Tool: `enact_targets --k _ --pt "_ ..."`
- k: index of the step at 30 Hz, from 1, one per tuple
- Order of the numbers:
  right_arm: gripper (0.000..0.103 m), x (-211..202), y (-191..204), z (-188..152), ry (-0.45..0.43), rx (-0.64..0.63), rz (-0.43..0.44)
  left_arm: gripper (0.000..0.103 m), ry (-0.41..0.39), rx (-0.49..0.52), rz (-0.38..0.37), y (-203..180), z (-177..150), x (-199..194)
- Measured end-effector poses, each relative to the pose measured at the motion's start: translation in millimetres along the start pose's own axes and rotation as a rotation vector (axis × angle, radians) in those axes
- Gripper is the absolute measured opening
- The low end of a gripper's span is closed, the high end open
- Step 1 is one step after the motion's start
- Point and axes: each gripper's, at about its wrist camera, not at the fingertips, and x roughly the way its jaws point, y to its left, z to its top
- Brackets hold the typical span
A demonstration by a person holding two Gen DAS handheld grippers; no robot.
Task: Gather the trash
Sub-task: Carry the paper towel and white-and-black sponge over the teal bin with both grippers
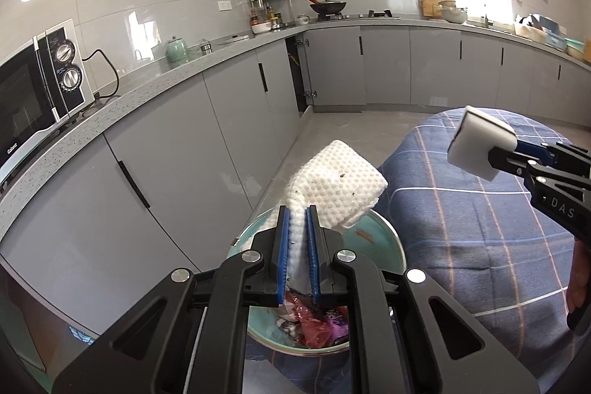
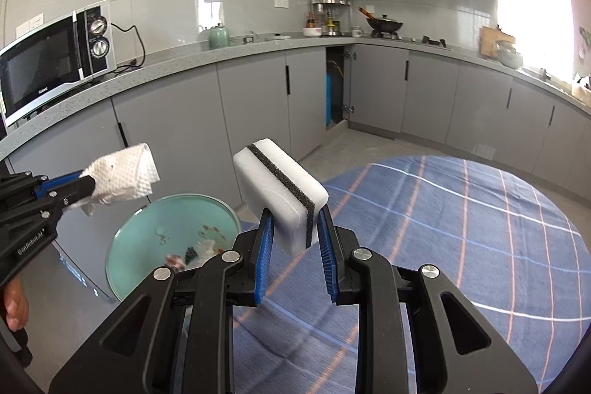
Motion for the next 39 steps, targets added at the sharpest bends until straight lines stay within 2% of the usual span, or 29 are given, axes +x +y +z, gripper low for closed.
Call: enact_targets --k 20,28,39 --pt "0.025 26 50 15 0.011 -0.071 0.061 0.010 0.013 -0.077 0.053 44 -9 7" --pt "0.025 32 57 16 0.015 -0.083 0.072 0.010 0.016 -0.088 0.092 48 -10 8" --pt "0.025 47 61 14 0.041 -0.085 0.072 0.011 0.019 -0.100 0.110 47 -10 8"
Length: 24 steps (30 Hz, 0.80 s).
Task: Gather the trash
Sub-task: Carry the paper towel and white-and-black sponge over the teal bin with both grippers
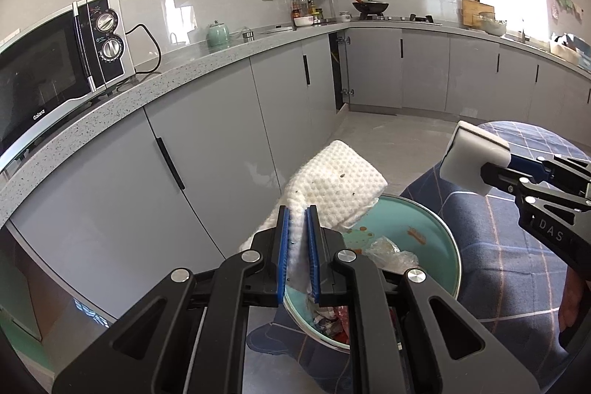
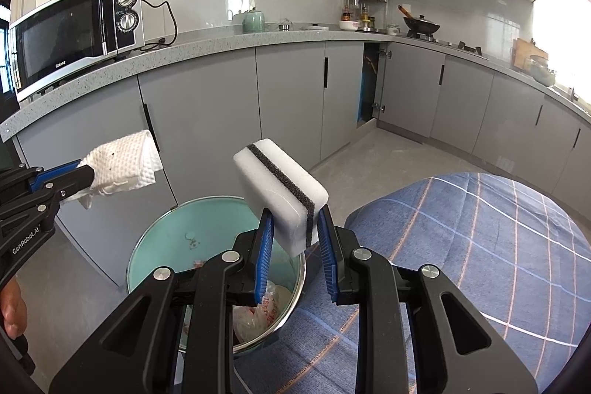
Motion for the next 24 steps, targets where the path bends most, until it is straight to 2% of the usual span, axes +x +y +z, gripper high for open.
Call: enact_targets --k 24 --pt "0.025 14 4 1 0.025 -0.020 0.022 0.011 0.015 0.005 -0.016 2 0 8"
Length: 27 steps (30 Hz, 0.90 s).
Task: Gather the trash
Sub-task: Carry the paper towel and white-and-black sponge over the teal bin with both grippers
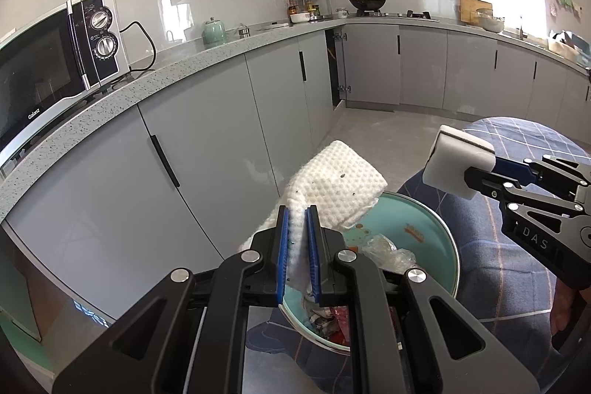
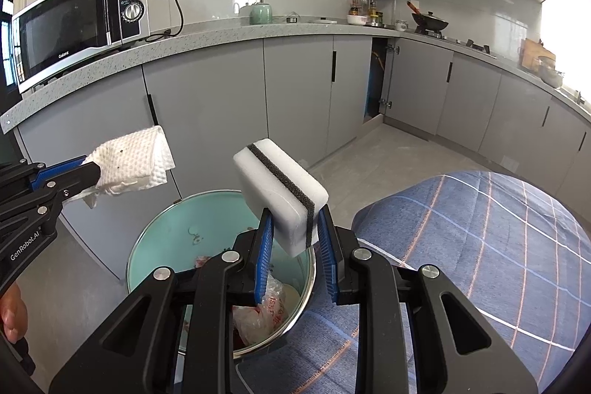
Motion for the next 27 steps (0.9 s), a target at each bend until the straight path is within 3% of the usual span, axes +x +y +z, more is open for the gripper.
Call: enact_targets --k 27 --pt "0.025 11 11 -2 0.019 -0.020 0.010 0.011 0.012 0.004 -0.011 3 -2 9"
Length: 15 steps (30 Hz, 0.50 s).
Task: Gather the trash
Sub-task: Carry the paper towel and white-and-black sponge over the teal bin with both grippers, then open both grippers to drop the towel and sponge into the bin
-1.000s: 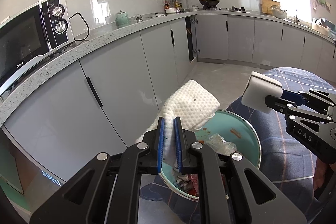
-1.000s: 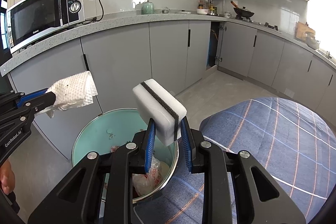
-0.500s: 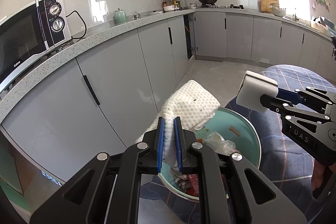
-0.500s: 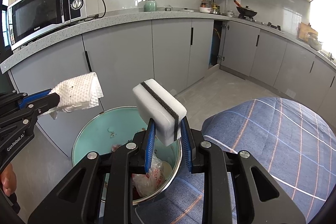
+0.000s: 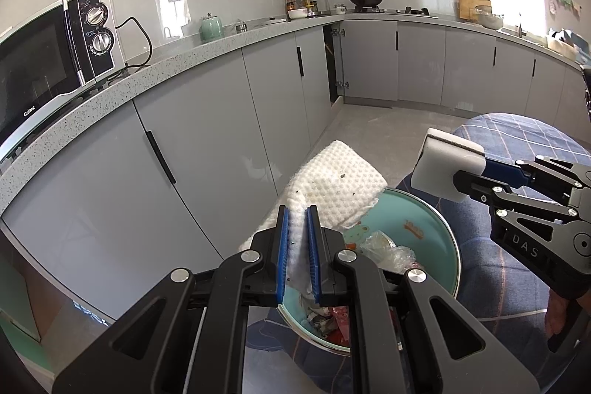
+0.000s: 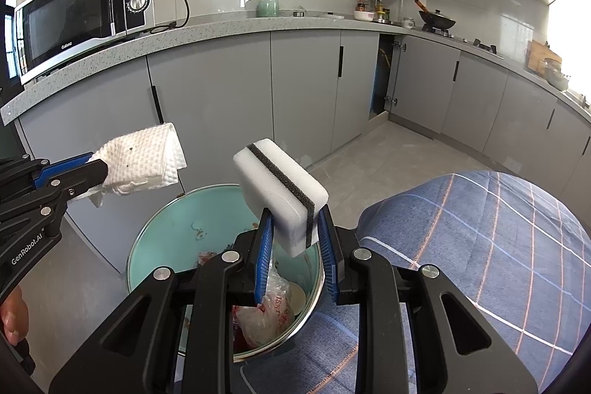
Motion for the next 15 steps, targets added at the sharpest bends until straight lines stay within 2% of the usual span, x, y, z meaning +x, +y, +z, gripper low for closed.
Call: enact_targets --k 15 --pt "0.025 4.6 0.6 -0.6 0.004 -0.005 0.004 0.011 0.004 0.003 -0.005 -0.8 -0.5 0.7"
